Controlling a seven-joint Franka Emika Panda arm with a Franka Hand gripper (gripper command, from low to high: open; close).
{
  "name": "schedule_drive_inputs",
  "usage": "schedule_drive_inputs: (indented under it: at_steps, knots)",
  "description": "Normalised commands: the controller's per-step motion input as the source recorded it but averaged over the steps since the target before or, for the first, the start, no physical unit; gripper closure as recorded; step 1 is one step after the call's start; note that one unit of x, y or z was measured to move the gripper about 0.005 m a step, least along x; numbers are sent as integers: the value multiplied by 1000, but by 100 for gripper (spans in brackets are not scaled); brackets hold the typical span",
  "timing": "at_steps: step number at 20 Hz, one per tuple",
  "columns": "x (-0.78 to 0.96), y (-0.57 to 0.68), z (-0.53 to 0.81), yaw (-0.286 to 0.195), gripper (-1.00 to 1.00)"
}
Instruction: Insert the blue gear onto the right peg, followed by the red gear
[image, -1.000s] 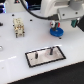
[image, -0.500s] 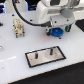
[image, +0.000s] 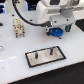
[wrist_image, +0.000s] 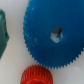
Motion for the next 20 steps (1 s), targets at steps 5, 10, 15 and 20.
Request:
schedule_drive_inputs:
  at_steps: [5, 10, 15, 20]
  knots:
    - [-58, 2, -18, 0, 100]
    - [-13, 3, 45, 0, 100]
    - [221, -1, 504, 0, 100]
    - [513, -61, 555, 0, 100]
